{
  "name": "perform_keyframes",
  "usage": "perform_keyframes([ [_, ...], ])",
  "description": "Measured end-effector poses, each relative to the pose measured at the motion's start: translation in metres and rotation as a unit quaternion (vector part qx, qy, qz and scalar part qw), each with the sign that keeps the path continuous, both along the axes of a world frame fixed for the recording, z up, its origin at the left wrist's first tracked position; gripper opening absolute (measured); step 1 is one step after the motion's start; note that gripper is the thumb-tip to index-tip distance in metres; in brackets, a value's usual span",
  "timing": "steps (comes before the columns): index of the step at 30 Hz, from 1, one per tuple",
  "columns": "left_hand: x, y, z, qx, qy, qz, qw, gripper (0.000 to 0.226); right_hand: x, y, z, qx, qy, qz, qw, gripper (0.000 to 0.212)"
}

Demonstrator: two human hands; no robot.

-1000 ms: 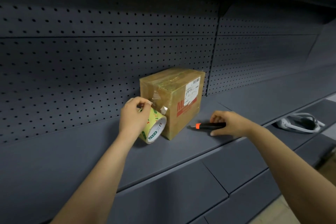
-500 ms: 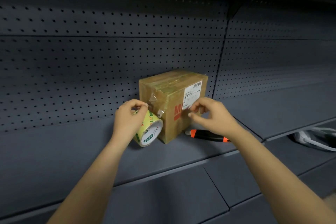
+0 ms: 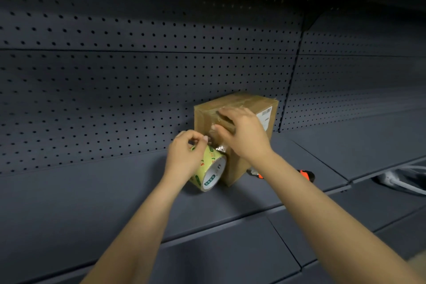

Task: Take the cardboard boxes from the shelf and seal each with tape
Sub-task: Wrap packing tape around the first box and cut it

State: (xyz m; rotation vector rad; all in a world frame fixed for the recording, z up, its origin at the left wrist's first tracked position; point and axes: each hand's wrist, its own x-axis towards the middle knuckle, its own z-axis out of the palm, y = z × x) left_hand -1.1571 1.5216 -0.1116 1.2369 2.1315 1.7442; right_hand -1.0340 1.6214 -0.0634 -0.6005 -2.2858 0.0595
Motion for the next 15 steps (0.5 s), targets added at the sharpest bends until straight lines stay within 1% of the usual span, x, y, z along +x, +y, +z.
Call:
perform_keyframes([
  [6, -0.008, -0.001, 0.002, -0.002, -0.024, -0.021, 0.999, 0.014, -0.002, -0.003, -0.001, -0.023, 0.008, -0.016, 1.000, 0.044],
  [8, -0.010, -0.003, 0.004, -0.009, -0.013, -0.031, 0.999, 0.015, -0.001, -0.004, 0.000, -0.025, 0.007, -0.018, 0.999, 0.044],
  [11, -0.019, -0.009, -0.001, -0.046, 0.032, -0.022, 0.998, 0.014, 0.001, -0.003, 0.001, -0.029, -0.003, -0.031, 0.999, 0.047],
  [13, -0.026, -0.018, -0.010, -0.061, 0.024, -0.016, 0.998, 0.013, 0.002, -0.003, 0.002, -0.034, -0.005, -0.034, 0.999, 0.048],
  [15, -0.028, -0.024, -0.010, -0.046, 0.010, -0.017, 0.999, 0.014, 0.001, -0.006, 0.003, -0.039, 0.000, -0.033, 0.999, 0.048],
])
